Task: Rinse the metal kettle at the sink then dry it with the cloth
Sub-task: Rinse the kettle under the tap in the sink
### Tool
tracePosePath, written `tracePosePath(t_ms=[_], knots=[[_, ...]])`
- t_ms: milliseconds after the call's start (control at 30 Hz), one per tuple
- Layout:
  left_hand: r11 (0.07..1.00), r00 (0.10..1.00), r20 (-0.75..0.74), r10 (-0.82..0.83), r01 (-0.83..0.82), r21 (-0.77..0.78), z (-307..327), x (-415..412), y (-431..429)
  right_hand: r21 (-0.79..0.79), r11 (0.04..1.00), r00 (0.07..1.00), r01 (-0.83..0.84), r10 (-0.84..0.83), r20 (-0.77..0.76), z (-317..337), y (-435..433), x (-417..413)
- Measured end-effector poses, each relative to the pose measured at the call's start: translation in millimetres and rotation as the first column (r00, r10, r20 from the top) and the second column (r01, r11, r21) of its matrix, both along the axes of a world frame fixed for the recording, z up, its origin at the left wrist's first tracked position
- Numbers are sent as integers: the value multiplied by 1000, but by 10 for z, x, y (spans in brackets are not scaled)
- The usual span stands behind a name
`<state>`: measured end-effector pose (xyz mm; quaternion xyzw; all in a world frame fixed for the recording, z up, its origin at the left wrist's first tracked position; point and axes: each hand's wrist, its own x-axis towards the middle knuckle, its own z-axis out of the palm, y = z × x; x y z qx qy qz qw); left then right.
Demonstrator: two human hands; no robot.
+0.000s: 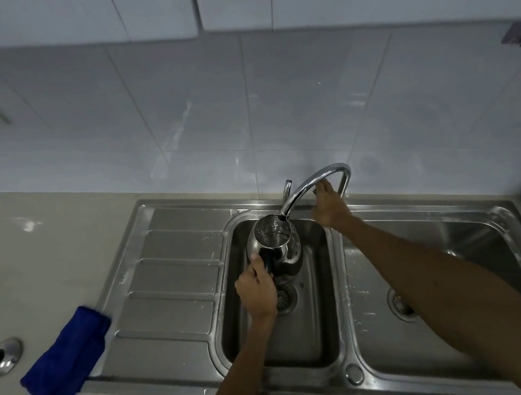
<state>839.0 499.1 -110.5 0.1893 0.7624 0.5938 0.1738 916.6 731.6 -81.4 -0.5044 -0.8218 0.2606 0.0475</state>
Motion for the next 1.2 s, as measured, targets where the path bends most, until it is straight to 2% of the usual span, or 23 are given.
tracePosePath(t_ms=[133,267,500,833,1000,1133,1200], knots=[[1000,1000,3,-4,4,15,35,-3,15,-72,992,988,-108,115,105,101,115,-85],[1000,1000,-21,7,-7,0,110,22,28,-138,985,983,-98,118,139,63,149,-135],[1000,1000,-16,5,-6,-26,130,38,-5,-86,993,981,-83,97,170,39,69,-114],[999,1000,10,-1,2,-36,214,85,19,34,998,998,46,-48,51,-149,-241,46],[999,1000,2,-12,12,-38,258,92,14,51,998,1000,26,-26,5,-183,-292,127],[999,1000,10,-8,9,-47,280,108,-36,214,974,994,78,-60,-89,-150,-416,158],[999,1000,18,-14,15,-50,247,95,-72,228,971,992,77,-52,-112,-129,-487,156]])
